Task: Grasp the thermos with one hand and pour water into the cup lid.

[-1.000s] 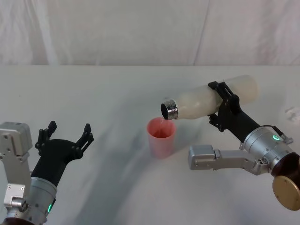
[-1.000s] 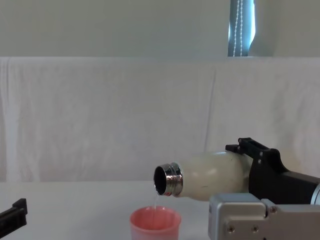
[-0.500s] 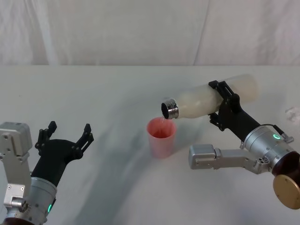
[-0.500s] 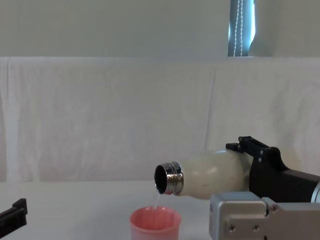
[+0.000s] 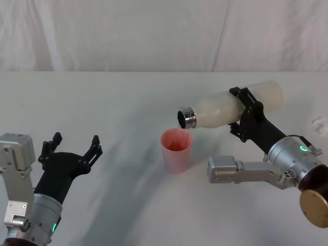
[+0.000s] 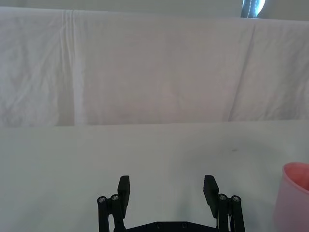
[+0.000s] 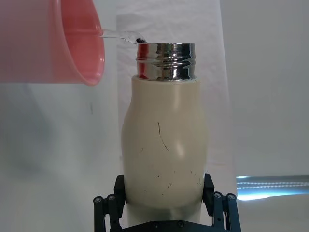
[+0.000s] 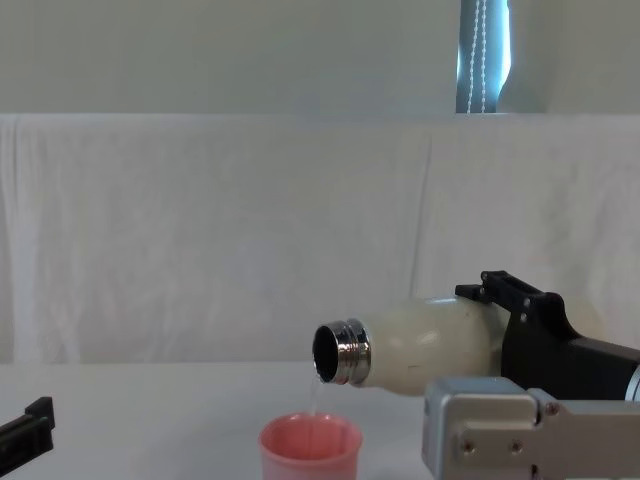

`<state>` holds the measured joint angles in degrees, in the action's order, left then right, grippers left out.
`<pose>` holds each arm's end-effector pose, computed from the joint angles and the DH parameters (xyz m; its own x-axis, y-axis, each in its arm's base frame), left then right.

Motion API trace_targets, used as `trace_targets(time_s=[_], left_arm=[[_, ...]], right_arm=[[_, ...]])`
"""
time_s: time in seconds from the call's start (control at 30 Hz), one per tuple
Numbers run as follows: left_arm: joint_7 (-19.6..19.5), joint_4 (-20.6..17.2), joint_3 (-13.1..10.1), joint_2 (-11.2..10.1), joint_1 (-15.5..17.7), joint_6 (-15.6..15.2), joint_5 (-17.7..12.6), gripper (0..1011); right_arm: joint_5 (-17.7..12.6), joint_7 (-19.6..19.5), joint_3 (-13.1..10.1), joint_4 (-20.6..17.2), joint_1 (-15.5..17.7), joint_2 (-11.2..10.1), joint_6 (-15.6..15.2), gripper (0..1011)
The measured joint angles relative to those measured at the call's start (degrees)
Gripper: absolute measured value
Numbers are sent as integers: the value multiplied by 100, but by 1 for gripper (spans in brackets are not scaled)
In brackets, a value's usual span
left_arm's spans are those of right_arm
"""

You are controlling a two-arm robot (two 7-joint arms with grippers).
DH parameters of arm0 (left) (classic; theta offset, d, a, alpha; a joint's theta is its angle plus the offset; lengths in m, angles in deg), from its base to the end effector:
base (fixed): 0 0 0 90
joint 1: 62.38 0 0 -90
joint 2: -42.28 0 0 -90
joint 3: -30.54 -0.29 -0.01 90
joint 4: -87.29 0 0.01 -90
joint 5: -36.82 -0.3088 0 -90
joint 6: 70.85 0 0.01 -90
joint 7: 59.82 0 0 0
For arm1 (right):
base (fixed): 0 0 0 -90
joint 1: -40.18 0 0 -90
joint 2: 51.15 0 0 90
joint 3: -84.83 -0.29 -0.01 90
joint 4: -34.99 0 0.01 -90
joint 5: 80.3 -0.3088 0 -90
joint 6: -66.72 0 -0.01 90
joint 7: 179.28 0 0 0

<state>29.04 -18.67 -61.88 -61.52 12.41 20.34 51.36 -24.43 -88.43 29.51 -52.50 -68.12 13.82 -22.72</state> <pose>0.2530 0.0375 -0.2852 0.1246 0.9917 -0.0327 -0.9921 0.1241 -0.0177 0.3702 0.0364 -0.2603 0.0504 -0.0420 0.9978 0.8624 0.5057 -0.0223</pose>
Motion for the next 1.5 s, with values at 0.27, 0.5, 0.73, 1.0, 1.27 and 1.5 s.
trace_targets(time_s=[0.27, 0.5, 0.73, 1.0, 1.27, 1.5], left_arm=[[0, 0, 0, 0, 0, 0, 0, 1001], [0, 0, 0, 0, 0, 0, 0, 1001], [0, 0, 0, 0, 0, 0, 0, 1001], [0, 0, 0, 0, 0, 0, 0, 1001], [0, 0, 0, 0, 0, 0, 0, 1001], [0, 0, 0, 0, 0, 0, 0, 1001]], right_arm=[[-354, 79, -100, -23, 89, 52, 146, 959], [-661, 192, -175, -73, 163, 99, 266, 959], [-917, 287, -265, -114, 227, 143, 335, 959], [-1312, 357, -448, -173, 293, 249, 403, 959], [-1889, 566, -739, -288, 391, 374, 403, 959], [-2451, 715, -1031, -375, 498, 506, 397, 959]])
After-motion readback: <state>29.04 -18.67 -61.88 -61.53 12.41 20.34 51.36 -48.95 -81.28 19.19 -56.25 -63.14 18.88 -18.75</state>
